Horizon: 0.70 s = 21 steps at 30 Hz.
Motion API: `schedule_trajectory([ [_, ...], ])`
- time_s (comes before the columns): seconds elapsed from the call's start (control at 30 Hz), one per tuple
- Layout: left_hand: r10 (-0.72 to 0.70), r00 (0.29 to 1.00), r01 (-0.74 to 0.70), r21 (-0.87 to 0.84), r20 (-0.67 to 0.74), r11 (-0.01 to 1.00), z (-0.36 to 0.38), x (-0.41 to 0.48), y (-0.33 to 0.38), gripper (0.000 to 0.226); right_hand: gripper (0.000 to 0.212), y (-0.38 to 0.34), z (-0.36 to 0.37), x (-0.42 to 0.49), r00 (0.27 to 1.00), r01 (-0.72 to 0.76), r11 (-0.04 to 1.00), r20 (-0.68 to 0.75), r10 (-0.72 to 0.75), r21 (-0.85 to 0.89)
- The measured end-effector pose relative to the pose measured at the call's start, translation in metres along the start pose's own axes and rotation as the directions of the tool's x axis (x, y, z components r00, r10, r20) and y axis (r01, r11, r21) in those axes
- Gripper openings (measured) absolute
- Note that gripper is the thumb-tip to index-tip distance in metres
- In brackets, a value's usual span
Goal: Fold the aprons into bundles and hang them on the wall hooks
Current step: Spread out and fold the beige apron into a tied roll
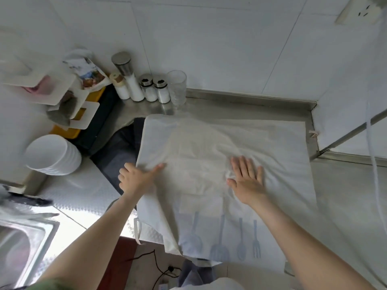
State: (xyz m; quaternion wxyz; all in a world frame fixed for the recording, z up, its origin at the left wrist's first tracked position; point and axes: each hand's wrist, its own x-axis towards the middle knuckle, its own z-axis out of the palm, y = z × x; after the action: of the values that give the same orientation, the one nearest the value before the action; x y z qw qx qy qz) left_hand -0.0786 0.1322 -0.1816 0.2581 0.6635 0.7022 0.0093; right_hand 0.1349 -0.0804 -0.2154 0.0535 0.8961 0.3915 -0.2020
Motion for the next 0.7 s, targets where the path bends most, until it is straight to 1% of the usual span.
schedule_trajectory([
  [0.07, -0.118, 0.99, 0.122, -0.055, 0.072, 0.991, 0.0, 0.004, -0.015, 0.119, 0.074, -0.013, -0.003, -0.01, 0.988, 0.007, 1.0, -0.151, -0.006, 0.005],
  [0.1, -0.173, 0.974, 0.189, -0.105, 0.148, 0.976, -0.001, 0.006, -0.022, 0.121, 0.076, -0.021, -0.005, -0.016, 0.974, 0.028, 0.999, -0.227, -0.023, 0.02],
  [0.13, -0.207, 0.946, 0.253, -0.169, 0.25, 0.953, -0.003, 0.006, -0.035, 0.122, 0.075, -0.03, -0.005, -0.022, 0.953, 0.083, 0.996, -0.293, -0.071, 0.031],
  [0.17, -0.197, 0.908, 0.29, -0.215, 0.37, 0.933, -0.004, 0.006, -0.047, 0.116, 0.07, -0.037, -0.006, -0.027, 0.938, 0.151, 0.988, -0.32, -0.131, 0.039],
  [0.2, -0.161, 0.858, 0.308, -0.238, 0.487, 0.921, -0.007, 0.002, -0.056, 0.1, 0.061, -0.044, -0.002, -0.033, 0.92, 0.23, 0.972, -0.338, -0.201, 0.049],
  [0.23, -0.128, 0.806, 0.321, -0.246, 0.578, 0.915, -0.01, -0.001, -0.067, 0.083, 0.051, -0.052, 0.001, -0.041, 0.909, 0.32, 0.942, -0.315, -0.274, 0.103],
  [0.27, -0.101, 0.78, 0.311, -0.243, 0.617, 0.919, -0.012, -0.004, -0.075, 0.073, 0.045, -0.062, 0.005, -0.049, 0.887, 0.404, 0.899, -0.314, -0.339, 0.171],
  [0.3, -0.087, 0.779, 0.293, -0.239, 0.621, 0.926, -0.014, -0.007, -0.082, 0.071, 0.042, -0.07, 0.009, -0.057, 0.877, 0.452, 0.862, -0.292, -0.382, 0.229],
  [0.33, -0.076, 0.795, 0.277, -0.249, 0.602, 0.928, -0.016, -0.011, -0.089, 0.072, 0.039, -0.078, 0.015, -0.068, 0.879, 0.471, 0.839, -0.22, -0.422, 0.274],
  [0.37, -0.061, 0.818, 0.254, -0.263, 0.573, 0.931, -0.017, -0.013, -0.095, 0.07, 0.038, -0.085, 0.019, -0.078, 0.887, 0.461, 0.842, -0.125, -0.445, 0.278],
  [0.4, -0.035, 0.84, 0.223, -0.286, 0.541, 0.932, -0.021, -0.017, -0.097, 0.059, 0.041, -0.089, 0.025, -0.083, 0.892, 0.447, 0.859, -0.053, -0.449, 0.252],
  [0.47, 0.028, 0.887, 0.152, -0.348, 0.462, 0.925, -0.026, -0.024, -0.1, 0.028, 0.051, -0.094, 0.036, -0.093, 0.894, 0.428, 0.885, 0.057, -0.444, 0.182],
  [0.57, 0.111, 0.94, 0.007, -0.345, 0.322, 0.939, -0.033, -0.027, -0.1, 0.008, 0.062, -0.091, 0.045, -0.102, 0.89, 0.398, 0.899, 0.164, -0.426, 0.183],
  [0.6, 0.152, 0.946, -0.053, -0.324, 0.287, 0.945, -0.036, -0.03, -0.099, 0.005, 0.063, -0.09, 0.048, -0.104, 0.884, 0.393, 0.9, 0.193, -0.426, 0.185],
  [0.67, 0.215, 0.948, -0.167, -0.211, 0.234, 0.963, -0.038, -0.03, -0.103, 0.012, 0.062, -0.089, 0.053, -0.106, 0.878, 0.389, 0.907, 0.234, -0.419, 0.162],
  [0.7, 0.228, 0.951, -0.192, -0.177, 0.21, 0.965, -0.038, -0.028, -0.105, 0.017, 0.062, -0.09, 0.055, -0.105, 0.882, 0.387, 0.912, 0.235, -0.409, 0.136],
])
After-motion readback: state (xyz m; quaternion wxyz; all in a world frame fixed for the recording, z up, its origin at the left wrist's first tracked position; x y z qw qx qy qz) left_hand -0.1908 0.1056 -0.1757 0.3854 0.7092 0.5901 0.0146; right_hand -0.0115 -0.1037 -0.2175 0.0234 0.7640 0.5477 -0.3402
